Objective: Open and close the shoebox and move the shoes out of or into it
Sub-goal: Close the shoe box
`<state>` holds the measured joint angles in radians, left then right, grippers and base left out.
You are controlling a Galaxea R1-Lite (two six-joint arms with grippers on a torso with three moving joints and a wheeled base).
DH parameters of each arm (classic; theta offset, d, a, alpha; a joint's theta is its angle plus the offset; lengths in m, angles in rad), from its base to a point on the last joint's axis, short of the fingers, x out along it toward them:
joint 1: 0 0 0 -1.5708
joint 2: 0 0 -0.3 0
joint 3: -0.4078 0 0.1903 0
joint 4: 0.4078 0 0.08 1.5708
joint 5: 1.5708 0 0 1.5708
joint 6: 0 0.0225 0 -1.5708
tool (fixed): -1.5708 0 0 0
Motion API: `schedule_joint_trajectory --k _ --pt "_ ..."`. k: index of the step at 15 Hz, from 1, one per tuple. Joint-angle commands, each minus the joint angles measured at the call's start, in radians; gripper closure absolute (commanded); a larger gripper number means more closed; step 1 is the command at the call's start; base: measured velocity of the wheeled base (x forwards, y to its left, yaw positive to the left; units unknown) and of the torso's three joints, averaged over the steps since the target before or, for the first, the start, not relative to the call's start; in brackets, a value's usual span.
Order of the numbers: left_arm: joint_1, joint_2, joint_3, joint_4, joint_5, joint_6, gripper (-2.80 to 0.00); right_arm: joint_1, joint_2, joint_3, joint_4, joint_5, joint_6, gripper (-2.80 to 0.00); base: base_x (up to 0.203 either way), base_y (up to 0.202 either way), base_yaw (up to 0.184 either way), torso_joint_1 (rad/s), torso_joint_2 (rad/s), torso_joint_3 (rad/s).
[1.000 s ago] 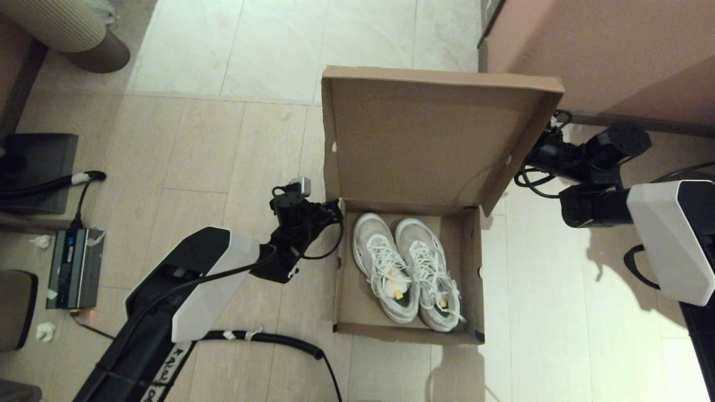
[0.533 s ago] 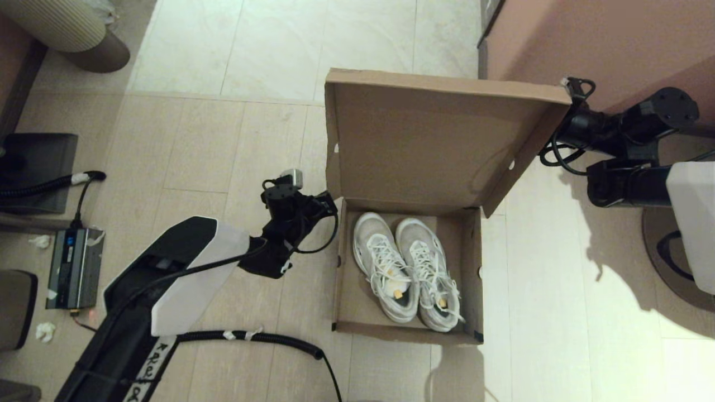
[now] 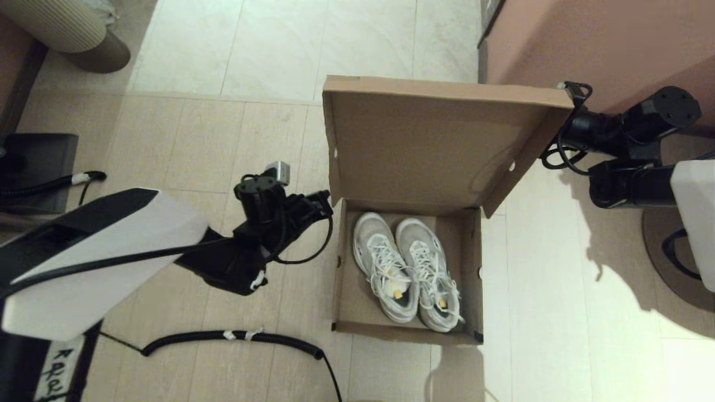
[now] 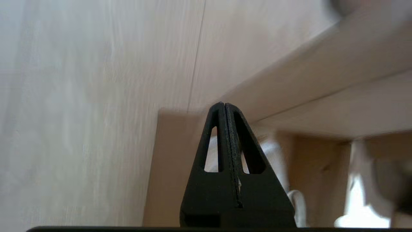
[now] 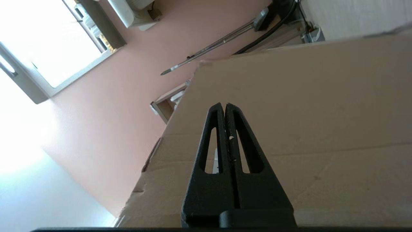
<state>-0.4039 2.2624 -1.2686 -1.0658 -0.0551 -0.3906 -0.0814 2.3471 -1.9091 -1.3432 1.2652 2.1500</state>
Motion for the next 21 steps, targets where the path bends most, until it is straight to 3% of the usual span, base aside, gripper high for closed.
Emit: schedule_joint_trajectory --k 1,3,6,8,10,14,17,21 --pt "0.022 -0.106 0.039 -0.014 0.001 -0.004 0.0 -0.001 -0.037 0.037 -0.008 0.017 0.014 0.0 0.0 0.0 0.0 0.0 0.0 0.0" --pt "0.049 -0.066 -0.095 0.002 0.002 -0.008 0.0 -0.001 -0.079 0.098 -0.011 0.033 0.014 0.0 0.0 0.0 0.0 0.0 0.0 0.0" --pt "0.071 0.051 -0.474 0.098 0.0 -0.016 0.0 -0.001 -0.144 0.19 -0.013 0.06 0.014 0.0 0.0 0.0 0.0 0.0 0.0 0.0" --pt "0.078 0.115 -0.639 0.163 -0.009 -0.019 0.0 -0.002 -0.182 0.252 -0.014 0.081 0.014 0.0 0.0 0.0 0.0 0.0 0.0 0.0" --pt "0.084 0.134 -0.657 0.22 -0.067 -0.021 0.0 -0.004 -0.216 0.331 -0.014 0.101 0.014 0.0 0.0 0.0 0.0 0.0 0.0 0.0" --pt "0.057 0.117 -0.655 0.224 -0.174 -0.041 0.0 -0.005 -0.284 0.527 -0.049 0.128 0.011 0.0 0.0 0.0 0.0 0.0 0.0 0.0" --pt "0.039 0.118 -0.656 0.222 -0.184 -0.097 0.0 -0.012 -0.314 0.684 -0.126 0.139 0.01 0.0 0.0 0.0 0.0 0.0 0.0 0.0" --pt "0.007 0.121 -0.654 0.219 -0.182 -0.105 0.0 -0.054 -0.34 0.795 -0.187 0.161 0.01 0.0 0.0 0.0 0.0 0.0 0.0 0.0"
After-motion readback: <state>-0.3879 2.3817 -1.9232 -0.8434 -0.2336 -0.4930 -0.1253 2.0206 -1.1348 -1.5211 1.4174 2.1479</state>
